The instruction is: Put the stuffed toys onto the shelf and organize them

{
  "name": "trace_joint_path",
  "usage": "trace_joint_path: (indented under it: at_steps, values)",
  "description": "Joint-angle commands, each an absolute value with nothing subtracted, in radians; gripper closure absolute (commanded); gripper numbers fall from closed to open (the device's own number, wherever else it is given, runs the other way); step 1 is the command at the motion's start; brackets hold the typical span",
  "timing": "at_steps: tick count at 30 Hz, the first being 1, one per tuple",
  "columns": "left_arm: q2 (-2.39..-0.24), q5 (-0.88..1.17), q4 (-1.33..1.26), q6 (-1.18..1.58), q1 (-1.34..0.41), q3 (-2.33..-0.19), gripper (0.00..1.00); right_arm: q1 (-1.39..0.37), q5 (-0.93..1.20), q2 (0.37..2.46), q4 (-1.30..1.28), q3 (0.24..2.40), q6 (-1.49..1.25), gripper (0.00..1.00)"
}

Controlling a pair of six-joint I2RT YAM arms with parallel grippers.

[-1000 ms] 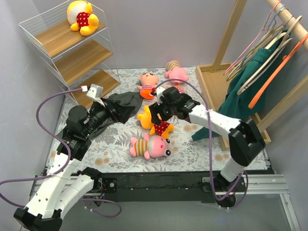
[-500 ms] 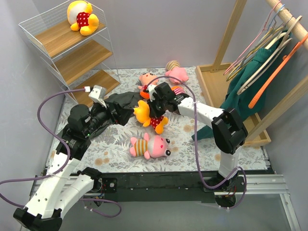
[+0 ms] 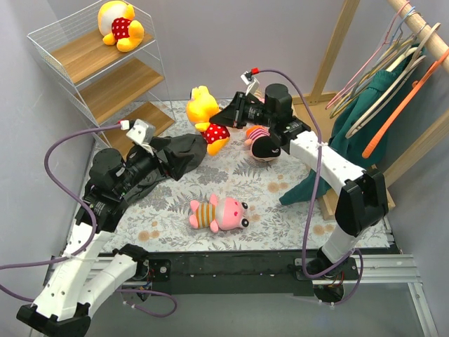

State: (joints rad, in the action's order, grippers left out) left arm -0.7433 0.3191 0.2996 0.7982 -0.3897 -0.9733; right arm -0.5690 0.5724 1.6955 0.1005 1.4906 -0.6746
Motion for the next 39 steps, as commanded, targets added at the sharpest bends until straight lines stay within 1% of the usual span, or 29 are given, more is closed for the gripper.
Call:
trace_joint_path:
  at_steps: [1, 2, 4, 5, 8, 10, 13, 15, 17, 24, 28, 39]
  values:
    - [-0.724, 0.35, 0.239, 0.782, -0.39, -0.996, 0.08, -0.56, 0.689, 1.658, 0.553, 1.422, -1.104, 0.99]
    - [-0.726, 0.354, 0.229, 0.787, -0.39, -0.996, 0.09, -0.56, 0.689, 1.658, 0.701, 1.386, -1.237, 0.99]
    - [-0.724, 0.374, 0.21, 0.799, -0.39, -0.985, 0.1, -0.56, 0.666, 1.663, 0.844, 1.35, -1.365, 0.99]
    - [-0.721, 0.385, 0.178, 0.801, -0.39, -0.976, 0.11, -0.561, 0.658, 1.669, 0.95, 1.336, -1.484, 0.99]
    - [-0.713, 0.423, 0.106, 0.787, -0.39, -0.95, 0.11, -0.566, 0.608, 1.658, 1.041, 1.286, -1.587, 0.99]
    - [-0.71, 0.442, 0.065, 0.766, -0.39, -0.925, 0.13, -0.569, 0.58, 1.651, 1.055, 1.263, -1.624, 0.99]
    - [-0.709, 0.508, -0.042, 0.715, -0.39, -0.89, 0.22, -0.569, 0.548, 1.634, 1.052, 1.232, -1.667, 0.99]
    - [-0.715, 0.566, -0.145, 0.69, -0.39, -0.841, 0.23, -0.574, 0.52, 1.634, 1.081, 1.215, -1.728, 0.99]
    - [-0.722, 0.595, -0.239, 0.681, -0.39, -0.801, 0.26, -0.578, 0.506, 1.643, 1.115, 1.198, -1.764, 0.99]
    - [-0.802, 0.568, -0.38, 0.644, -0.391, -0.775, 0.33, -0.604, 0.477, 1.675, 1.163, 1.203, -1.838, 0.99]
    - [-0.822, 0.557, -0.526, 0.67, -0.393, -0.747, 0.36, -0.618, 0.459, 1.698, 1.212, 1.187, -1.884, 0.99]
    - [-0.874, 0.568, -0.511, 0.623, -0.439, -0.802, 0.38, -0.63, 0.411, 1.715, 1.233, 1.164, -1.917, 0.99]
